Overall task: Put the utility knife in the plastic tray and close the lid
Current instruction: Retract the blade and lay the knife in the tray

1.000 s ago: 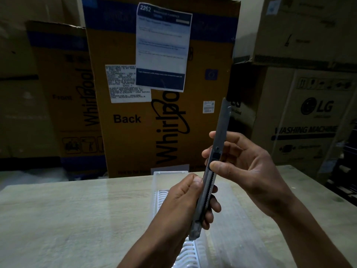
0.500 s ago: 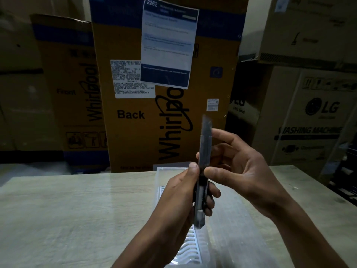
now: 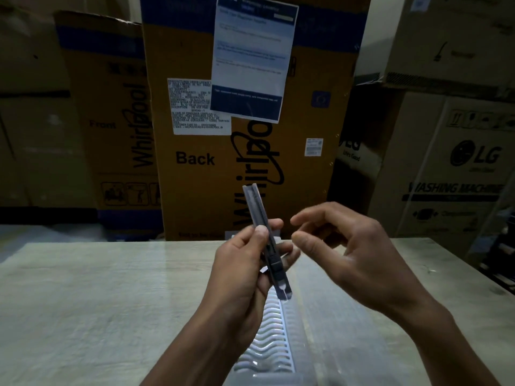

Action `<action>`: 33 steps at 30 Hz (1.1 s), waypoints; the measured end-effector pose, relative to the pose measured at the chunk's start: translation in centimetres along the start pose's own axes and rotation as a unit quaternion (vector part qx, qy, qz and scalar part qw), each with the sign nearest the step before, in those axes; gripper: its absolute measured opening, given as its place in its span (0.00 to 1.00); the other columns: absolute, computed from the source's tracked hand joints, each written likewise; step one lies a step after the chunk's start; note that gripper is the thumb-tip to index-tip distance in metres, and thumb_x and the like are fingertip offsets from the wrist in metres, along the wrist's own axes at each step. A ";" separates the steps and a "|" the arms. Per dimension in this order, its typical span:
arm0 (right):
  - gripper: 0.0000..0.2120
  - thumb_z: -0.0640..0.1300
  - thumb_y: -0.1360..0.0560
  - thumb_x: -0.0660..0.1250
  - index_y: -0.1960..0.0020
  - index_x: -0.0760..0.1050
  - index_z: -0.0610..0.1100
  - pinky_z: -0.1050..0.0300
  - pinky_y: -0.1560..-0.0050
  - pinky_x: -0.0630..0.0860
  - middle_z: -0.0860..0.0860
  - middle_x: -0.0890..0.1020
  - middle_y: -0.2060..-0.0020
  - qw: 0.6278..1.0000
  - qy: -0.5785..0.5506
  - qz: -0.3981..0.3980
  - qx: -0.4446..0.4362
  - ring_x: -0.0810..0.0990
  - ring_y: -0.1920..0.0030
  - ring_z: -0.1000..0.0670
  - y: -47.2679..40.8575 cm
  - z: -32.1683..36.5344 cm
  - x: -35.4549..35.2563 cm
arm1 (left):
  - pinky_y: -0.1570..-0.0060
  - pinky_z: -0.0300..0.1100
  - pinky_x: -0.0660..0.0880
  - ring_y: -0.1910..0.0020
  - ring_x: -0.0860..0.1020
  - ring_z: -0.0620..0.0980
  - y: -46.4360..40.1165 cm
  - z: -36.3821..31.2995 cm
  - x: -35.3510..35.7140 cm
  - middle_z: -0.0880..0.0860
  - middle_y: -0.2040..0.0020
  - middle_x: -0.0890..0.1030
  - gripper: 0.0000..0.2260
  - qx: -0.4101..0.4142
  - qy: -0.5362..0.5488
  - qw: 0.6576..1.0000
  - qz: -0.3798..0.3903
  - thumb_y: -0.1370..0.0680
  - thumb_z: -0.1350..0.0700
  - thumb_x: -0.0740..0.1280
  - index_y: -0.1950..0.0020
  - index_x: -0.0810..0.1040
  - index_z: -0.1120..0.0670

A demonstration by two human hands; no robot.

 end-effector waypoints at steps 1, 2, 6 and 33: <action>0.14 0.59 0.27 0.67 0.43 0.76 0.57 0.68 0.53 0.78 0.61 0.79 0.54 0.999 0.026 0.017 -0.010 0.80 0.50 0.60 0.1 0.3 0.5 | 0.49 0.48 0.83 0.52 0.84 0.54 0.0 -0.2 -0.2 0.60 0.54 0.85 0.13 0.006 -0.004 1.000 -0.008 0.17 0.56 0.60 0.45 0.84 0.59; 0.15 0.59 0.27 0.66 0.42 0.76 0.57 0.68 0.52 0.78 0.61 0.79 0.54 0.998 0.044 0.033 -0.018 0.79 0.50 0.61 0.2 0.6 1.0 | 0.50 0.48 0.81 0.53 0.84 0.52 0.0 -0.3 -0.4 0.57 0.57 0.85 0.13 0.012 -0.016 1.000 -0.015 0.18 0.55 0.61 0.46 0.84 0.57; 0.20 0.60 0.27 0.64 0.36 0.74 0.59 0.64 0.54 0.81 0.61 0.78 0.51 0.994 0.078 0.068 -0.042 0.80 0.55 0.60 0.5 1.4 2.7 | 0.62 0.40 0.79 0.58 0.85 0.46 0.1 -0.6 -0.7 0.52 0.58 0.87 0.10 0.019 -0.028 0.999 -0.032 0.20 0.55 0.64 0.47 0.86 0.53; 0.12 0.51 0.26 0.74 0.45 0.78 0.51 0.66 0.58 0.82 0.54 0.86 0.57 0.982 0.069 0.110 0.138 0.85 0.64 0.58 1.2 -0.3 6.2 | 0.44 0.51 0.79 0.44 0.78 0.48 -0.5 -5.4 -2.8 0.50 0.44 0.80 0.25 0.279 -0.593 0.744 -0.126 0.22 0.37 0.55 0.37 0.78 0.51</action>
Point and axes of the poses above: each hand's wrist, its own y-axis away from the middle knuckle, its own x-axis out of the palm, z = x × y, the point moved 7 cm from there along -y, towards the middle knuckle
